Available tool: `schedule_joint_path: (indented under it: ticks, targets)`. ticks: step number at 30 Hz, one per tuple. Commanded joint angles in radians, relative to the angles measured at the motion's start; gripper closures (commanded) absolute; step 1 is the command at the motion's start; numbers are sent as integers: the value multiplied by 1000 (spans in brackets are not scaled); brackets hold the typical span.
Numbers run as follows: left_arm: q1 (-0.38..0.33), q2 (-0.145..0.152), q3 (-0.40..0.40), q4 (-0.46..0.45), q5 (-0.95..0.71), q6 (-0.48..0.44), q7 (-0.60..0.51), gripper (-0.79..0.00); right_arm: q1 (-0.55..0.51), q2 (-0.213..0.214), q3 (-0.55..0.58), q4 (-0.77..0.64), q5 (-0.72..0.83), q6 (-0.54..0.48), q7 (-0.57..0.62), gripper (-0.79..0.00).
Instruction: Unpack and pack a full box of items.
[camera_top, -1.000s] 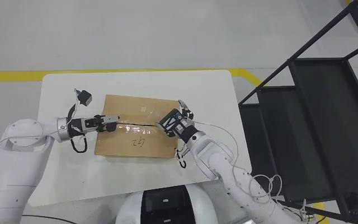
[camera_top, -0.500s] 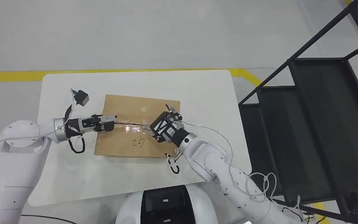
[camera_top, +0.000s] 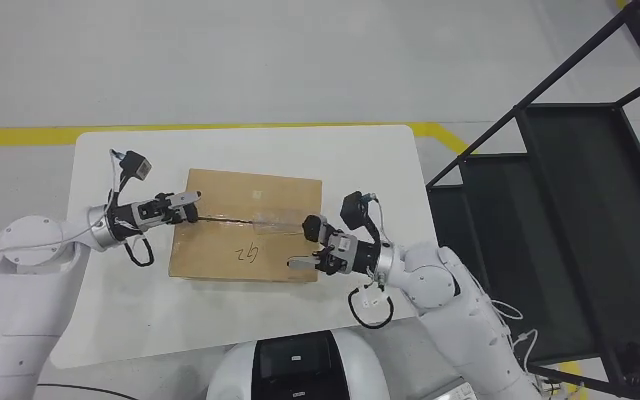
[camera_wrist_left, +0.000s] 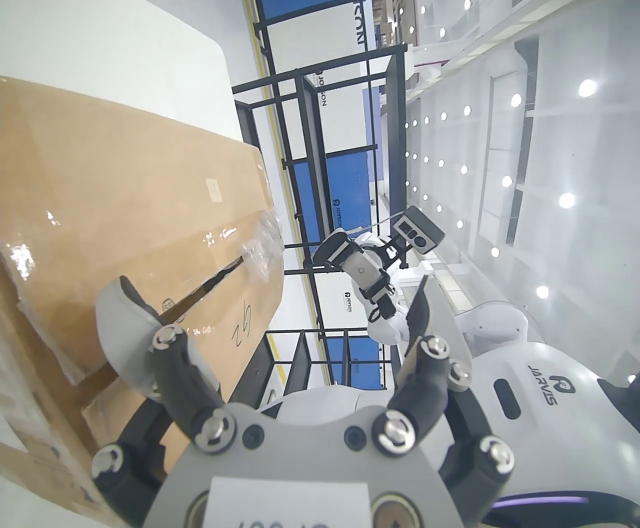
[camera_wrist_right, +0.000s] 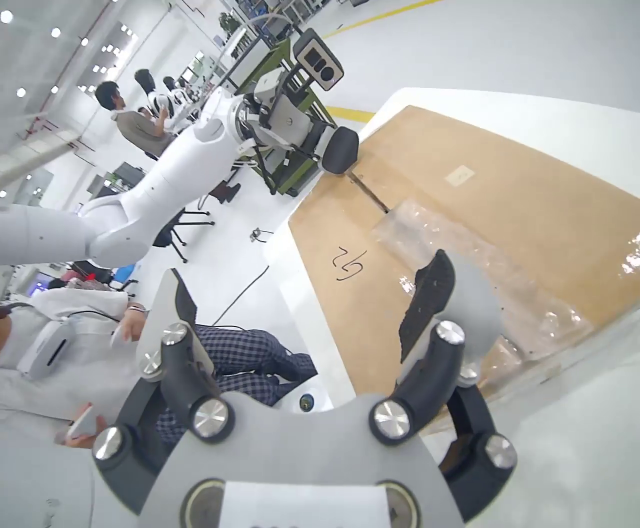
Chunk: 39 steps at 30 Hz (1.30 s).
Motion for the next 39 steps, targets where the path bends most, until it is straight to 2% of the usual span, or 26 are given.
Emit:
schedule_joint_path:
  ticks: [1,4,14,21,31,39]
  targets:
    - [2,0,-2,0,6,-5,19,-785,-3,4,26,24,38,34,0,-785]
    - [5,-1,-1,-3,17,-8,34,-785,7,7,44,53,7,95,-27,-785]
    - [12,-1,-3,-4,31,-5,40,-785,76,-1,-14,166,-24,179,-86,-785]
    - [14,-1,-3,-6,38,-3,39,-785,101,-3,-49,172,-29,156,-110,-785]
    - [14,-1,-4,3,36,-2,34,-785,102,-1,-72,134,-70,192,-113,-785]
    - [9,-3,2,9,32,-3,33,-785,153,-10,-133,163,-53,204,-106,-785]
